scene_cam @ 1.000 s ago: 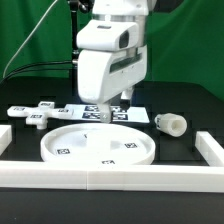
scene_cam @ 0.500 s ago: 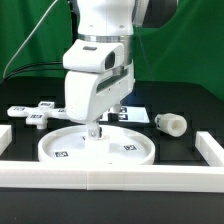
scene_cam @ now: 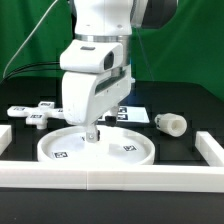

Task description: Assemble round table

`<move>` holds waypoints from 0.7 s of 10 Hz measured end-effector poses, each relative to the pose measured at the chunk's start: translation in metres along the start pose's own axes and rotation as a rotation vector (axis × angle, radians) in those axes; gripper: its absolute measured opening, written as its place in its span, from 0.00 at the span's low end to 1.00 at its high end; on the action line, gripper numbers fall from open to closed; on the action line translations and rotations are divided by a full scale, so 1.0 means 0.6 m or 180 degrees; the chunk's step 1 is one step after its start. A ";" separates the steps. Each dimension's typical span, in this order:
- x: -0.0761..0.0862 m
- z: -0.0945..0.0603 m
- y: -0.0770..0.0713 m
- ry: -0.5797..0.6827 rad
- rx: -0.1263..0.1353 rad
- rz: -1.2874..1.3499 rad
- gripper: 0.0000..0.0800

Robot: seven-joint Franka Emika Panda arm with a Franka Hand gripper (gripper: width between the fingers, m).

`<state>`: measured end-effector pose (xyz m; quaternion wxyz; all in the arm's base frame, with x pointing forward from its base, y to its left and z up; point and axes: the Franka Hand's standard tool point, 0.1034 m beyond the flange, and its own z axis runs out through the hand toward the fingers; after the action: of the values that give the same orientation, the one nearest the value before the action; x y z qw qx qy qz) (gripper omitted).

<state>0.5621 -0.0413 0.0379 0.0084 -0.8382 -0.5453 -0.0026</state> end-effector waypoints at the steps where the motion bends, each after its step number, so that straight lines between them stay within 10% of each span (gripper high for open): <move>1: 0.001 0.006 0.002 0.0000 0.0009 0.0002 0.81; 7: -0.013 0.048 -0.015 -0.0024 0.0124 0.0015 0.81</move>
Offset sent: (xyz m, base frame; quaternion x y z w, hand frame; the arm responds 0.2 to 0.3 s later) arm -0.0047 0.0004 -0.0183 0.0048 0.0200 0.0027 0.9998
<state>0.5507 -0.0443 0.0094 0.0227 -0.8391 -0.5433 0.0112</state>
